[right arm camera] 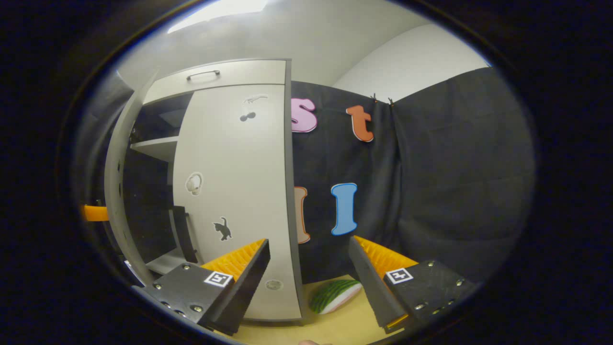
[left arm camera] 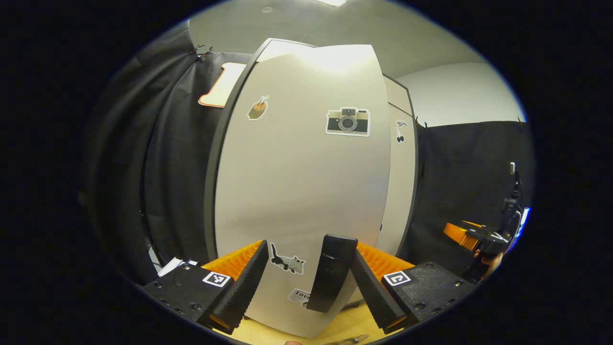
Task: Grasp the bottle in the cabinet with the left hand and place it on the coaster, then close the right door with the right hand and the left door with the left hand.
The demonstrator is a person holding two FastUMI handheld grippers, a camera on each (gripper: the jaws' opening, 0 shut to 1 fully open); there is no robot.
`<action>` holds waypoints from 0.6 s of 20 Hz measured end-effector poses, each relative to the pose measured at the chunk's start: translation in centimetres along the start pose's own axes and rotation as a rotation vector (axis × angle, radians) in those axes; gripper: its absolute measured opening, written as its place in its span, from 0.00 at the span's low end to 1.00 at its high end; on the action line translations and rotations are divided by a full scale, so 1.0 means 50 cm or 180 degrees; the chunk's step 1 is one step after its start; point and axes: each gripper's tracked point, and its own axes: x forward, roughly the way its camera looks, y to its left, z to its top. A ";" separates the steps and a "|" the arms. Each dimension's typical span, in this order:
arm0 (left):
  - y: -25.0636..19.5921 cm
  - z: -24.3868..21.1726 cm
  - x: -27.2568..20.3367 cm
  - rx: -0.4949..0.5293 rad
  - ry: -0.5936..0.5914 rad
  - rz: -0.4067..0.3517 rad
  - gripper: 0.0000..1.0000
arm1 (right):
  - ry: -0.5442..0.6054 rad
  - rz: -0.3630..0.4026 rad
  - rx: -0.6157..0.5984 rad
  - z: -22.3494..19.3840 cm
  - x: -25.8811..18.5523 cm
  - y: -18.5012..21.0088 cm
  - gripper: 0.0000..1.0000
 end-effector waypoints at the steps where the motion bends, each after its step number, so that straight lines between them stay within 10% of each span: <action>1: -0.007 -0.001 0.012 0.0024 0.0002 -0.0028 1.00 | 0.0003 -0.0042 0.0000 -0.001 -0.002 -0.013 1.00; 12: -0.042 -0.021 0.104 0.0054 0.0034 -0.0203 1.00 | 0.0115 -0.0312 0.0005 -0.032 -0.015 -0.102 1.00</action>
